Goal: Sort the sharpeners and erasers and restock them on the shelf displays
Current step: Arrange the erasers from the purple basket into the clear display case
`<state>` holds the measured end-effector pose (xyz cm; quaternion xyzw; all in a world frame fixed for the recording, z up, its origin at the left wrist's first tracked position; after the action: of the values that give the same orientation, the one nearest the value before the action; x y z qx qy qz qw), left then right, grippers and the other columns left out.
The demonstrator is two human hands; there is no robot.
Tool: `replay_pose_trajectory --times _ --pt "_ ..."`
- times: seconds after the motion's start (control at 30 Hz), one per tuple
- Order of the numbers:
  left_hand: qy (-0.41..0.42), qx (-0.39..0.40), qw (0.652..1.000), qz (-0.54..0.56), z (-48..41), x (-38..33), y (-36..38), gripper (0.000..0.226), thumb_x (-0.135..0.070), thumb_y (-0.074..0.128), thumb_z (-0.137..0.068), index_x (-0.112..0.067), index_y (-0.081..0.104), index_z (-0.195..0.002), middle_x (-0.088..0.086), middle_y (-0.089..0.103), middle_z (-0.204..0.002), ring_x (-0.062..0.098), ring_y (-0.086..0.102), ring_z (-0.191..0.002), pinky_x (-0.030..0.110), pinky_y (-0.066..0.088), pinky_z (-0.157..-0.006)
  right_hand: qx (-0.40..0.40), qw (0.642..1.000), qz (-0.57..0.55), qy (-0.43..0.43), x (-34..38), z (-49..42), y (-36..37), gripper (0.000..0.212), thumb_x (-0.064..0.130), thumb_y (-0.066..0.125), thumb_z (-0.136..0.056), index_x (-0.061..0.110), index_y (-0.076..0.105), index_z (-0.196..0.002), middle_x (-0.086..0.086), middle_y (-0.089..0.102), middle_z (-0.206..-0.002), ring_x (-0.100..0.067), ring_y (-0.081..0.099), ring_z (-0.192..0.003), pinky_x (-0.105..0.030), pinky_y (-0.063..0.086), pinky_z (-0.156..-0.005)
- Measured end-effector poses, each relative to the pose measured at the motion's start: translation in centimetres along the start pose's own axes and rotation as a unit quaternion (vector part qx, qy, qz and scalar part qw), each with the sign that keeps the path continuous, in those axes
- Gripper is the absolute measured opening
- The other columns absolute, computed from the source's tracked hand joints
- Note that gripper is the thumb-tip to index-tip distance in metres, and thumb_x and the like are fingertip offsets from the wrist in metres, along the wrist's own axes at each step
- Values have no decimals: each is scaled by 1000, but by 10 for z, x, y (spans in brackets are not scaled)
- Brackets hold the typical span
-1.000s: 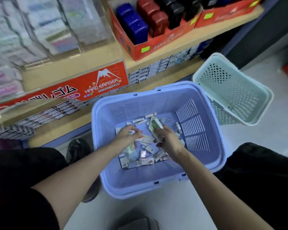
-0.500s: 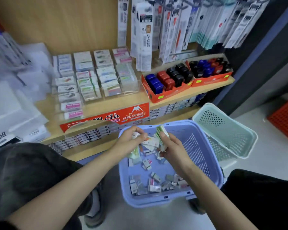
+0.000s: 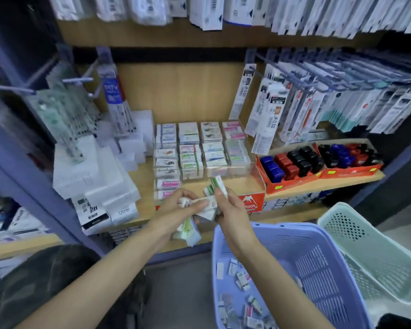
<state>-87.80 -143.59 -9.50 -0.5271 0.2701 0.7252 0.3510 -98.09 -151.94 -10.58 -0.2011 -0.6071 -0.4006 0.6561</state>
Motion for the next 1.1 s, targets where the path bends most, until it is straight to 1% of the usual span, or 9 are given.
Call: replay_pose_trajectory --times 0.2,0.33,0.53,0.63,0.7,0.77,0.8,0.93,1.1 --pt "39 -30 982 -181 -12 -21 -71 24 -17 75 -77 -8 60 -93 -4 61 -86 -1 56 -59 5 38 -49 50 993 108 18 2 -32 22 25 24 45 -100 8 64 -103 -8 61 -84 -21 57 -70 -40 48 -69" --pt "27 -86 987 -131 -22 -31 -103 25 -15 76 -75 -8 59 -90 6 61 -77 0 55 -43 10 39 -42 69 984 163 18 7 -50 27 18 15 49 -98 7 63 -92 -10 57 -77 -18 52 -68 -27 44 -59" --pt "5 -113 986 -123 -29 -36 -132 31 -31 78 -71 -16 61 -93 5 64 -64 14 57 -61 28 36 -62 118 940 321 -19 21 -84 52 28 9 64 -87 11 54 -62 5 44 -50 -17 37 -50 -21 28 -46" --pt "-2 -120 986 -115 -30 -35 -136 32 -26 78 -72 -12 61 -95 1 63 -75 9 59 -54 23 41 -57 138 915 379 -23 15 -95 63 34 10 67 -86 25 56 -57 13 44 -39 -4 31 -40 -18 27 -43" --pt "-3 -123 986 -109 -31 -34 -137 31 -22 78 -72 -9 61 -95 0 62 -77 5 58 -48 14 41 -46 155 873 459 -55 9 -98 70 27 17 68 -86 26 62 -61 12 48 -45 -1 39 -43 -21 35 -60" --pt "-2 -125 986 -107 -30 -35 -136 30 -20 77 -73 -8 61 -94 3 62 -70 2 56 -45 10 38 -41 168 823 537 -79 0 -104 73 5 27 68 -85 28 73 -86 13 54 -56 0 44 -61 -36 39 -88" --pt "-1 -125 986 -111 -30 -35 -135 29 -20 77 -73 -8 61 -94 4 61 -67 1 55 -44 9 36 -40 168 802 566 -86 0 -106 74 18 30 68 -85 25 71 -102 14 51 -58 -6 43 -68 -41 36 -93" --pt "9 -117 983 -138 -31 -34 -131 26 -21 76 -75 -10 61 -93 0 60 -58 -1 51 -42 9 33 -39 203 768 600 -97 5 -108 82 34 31 64 -88 16 55 -117 12 41 -64 -9 41 -67 -30 30 -78" --pt "6 -117 983 -143 -34 -33 -131 26 -24 77 -74 -13 61 -92 -2 62 -52 0 53 -45 11 33 -40 206 757 610 -113 -3 -109 86 34 34 60 -91 14 52 -117 8 40 -79 -21 44 -94 -29 26 -77"
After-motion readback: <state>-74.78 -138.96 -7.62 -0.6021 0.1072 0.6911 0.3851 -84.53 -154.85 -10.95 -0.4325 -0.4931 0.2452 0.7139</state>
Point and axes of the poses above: each hand's wrist, its own z-axis away from the middle knuckle, its own y-axis out of the palm, x = y × z, the point moved 3 cm from there along -z, towards the middle knuckle
